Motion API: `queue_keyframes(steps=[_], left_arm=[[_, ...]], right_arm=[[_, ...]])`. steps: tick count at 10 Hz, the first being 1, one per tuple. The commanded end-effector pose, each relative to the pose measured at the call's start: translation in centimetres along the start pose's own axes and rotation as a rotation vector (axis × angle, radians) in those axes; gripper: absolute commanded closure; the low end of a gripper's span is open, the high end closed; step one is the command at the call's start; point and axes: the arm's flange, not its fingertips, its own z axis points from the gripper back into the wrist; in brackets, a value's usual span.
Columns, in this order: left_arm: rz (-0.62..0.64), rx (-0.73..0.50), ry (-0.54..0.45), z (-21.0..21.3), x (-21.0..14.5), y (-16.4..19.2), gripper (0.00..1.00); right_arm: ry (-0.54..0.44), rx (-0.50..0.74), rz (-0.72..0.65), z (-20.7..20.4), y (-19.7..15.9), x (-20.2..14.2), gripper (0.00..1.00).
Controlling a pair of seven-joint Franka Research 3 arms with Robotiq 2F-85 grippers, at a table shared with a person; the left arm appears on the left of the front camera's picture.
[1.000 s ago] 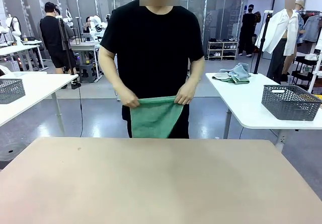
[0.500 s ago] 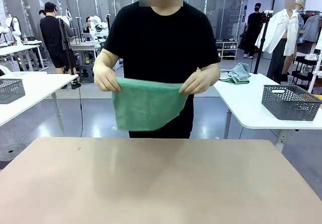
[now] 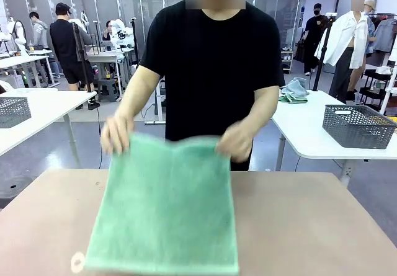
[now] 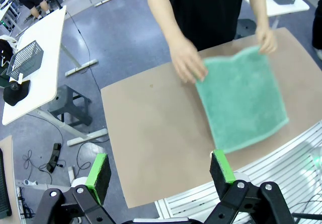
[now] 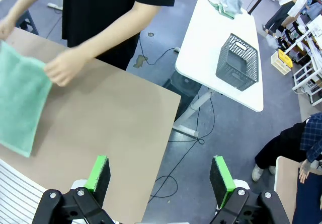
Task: Fold the towels and place them in the basket.
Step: When a person lays out a Towel with hook on the table, fold it in half twice.
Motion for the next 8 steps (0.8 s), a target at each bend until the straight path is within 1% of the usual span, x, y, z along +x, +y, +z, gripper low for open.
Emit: queue_keyframes(steps=[1, 8], left_arm=[[-0.004, 0.004, -0.009, 0.48, -0.22, -0.07, 0.00], [-0.004, 0.004, -0.009, 0.48, -0.22, -0.07, 0.00]], right_arm=[[0.000, 0.000, -0.001, -0.05, -0.08, 0.33, 0.00], [0.000, 0.000, -0.001, -0.05, -0.08, 0.33, 0.00]])
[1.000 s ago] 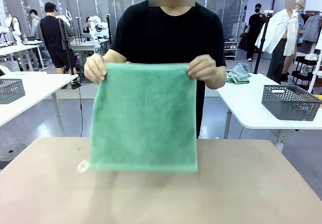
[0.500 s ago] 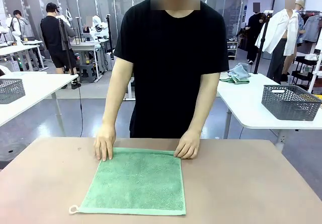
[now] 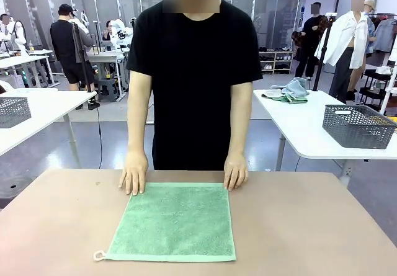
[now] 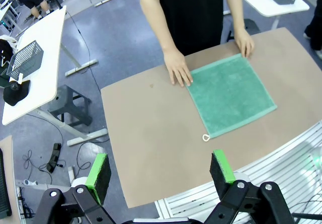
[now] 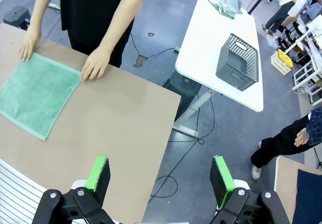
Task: Fold the towels and place them in the basket.
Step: When a person lays out a Towel with hook on the table, fold it in half twice.
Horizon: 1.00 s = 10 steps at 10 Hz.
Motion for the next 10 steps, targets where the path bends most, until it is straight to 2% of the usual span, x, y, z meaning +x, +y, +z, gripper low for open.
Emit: queue_keyframes(steps=[1, 10], left_arm=[[-0.004, 0.004, -0.009, 0.48, -0.22, -0.07, 0.00], [-0.004, 0.004, -0.009, 0.48, -0.22, -0.07, 0.00]], right_arm=[[0.000, 0.000, -0.001, -0.05, -0.08, 0.33, 0.00], [0.000, 0.000, -0.001, -0.05, -0.08, 0.33, 0.00]])
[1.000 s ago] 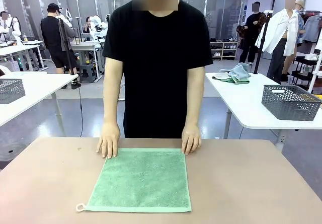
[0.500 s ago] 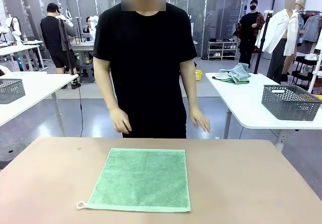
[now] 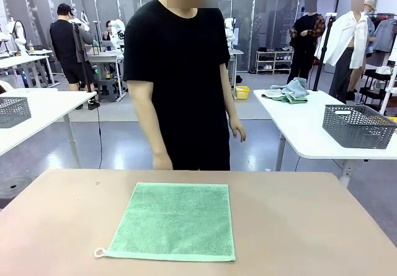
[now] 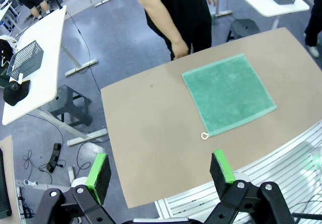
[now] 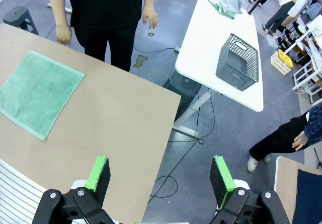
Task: Fold the towels and place them in the basket.
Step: When a person lays out a Towel with hook on the table, fold it in half twice.
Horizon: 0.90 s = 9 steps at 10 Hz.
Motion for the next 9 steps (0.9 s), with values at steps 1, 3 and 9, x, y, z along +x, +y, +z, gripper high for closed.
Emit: queue_keyframes(steps=[1, 3, 9], left_arm=[[-0.004, 0.004, -0.009, 0.5, -0.2, -0.1, 0.00], [-0.004, 0.004, -0.009, 0.5, -0.2, -0.1, 0.00], [-0.104, 0.030, 0.048, 0.0, -0.5, -0.5, 0.00]], right_arm=[[0.000, 0.000, -0.001, -0.1, -0.1, 0.3, 0.00], [0.000, 0.000, -0.001, -0.1, -0.1, 0.3, 0.00], [0.005, 0.024, 0.071, -0.9, 1.3, 0.4, 0.00]])
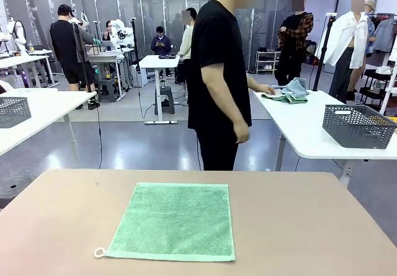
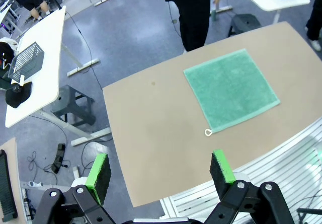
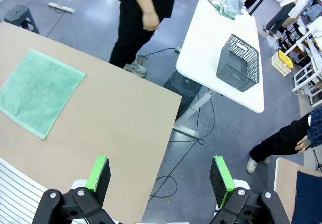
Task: Fold the towels and place them in the basket.
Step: When a person lays out a Towel with hook on the table, fold it in half twice.
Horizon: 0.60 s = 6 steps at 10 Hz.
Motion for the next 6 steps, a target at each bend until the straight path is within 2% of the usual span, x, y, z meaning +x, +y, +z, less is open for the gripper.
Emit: queue_keyframes(steps=[1, 3, 6], left_arm=[[-0.121, 0.001, 0.050, -0.2, -1.1, -0.9, 0.00], [-0.245, -0.101, 0.093, -2.4, -2.7, -2.1, 0.00], [-0.439, -0.124, 0.178, -7.7, -5.5, -5.5, 0.00]], right_arm=[[0.006, 0.034, 0.137, -1.8, 2.8, 0.6, 0.00], [0.010, 0.107, 0.300, -4.3, 8.0, 0.7, 0.00], [-0.019, 0.296, 0.510, -7.4, 17.2, -0.8, 0.00]])
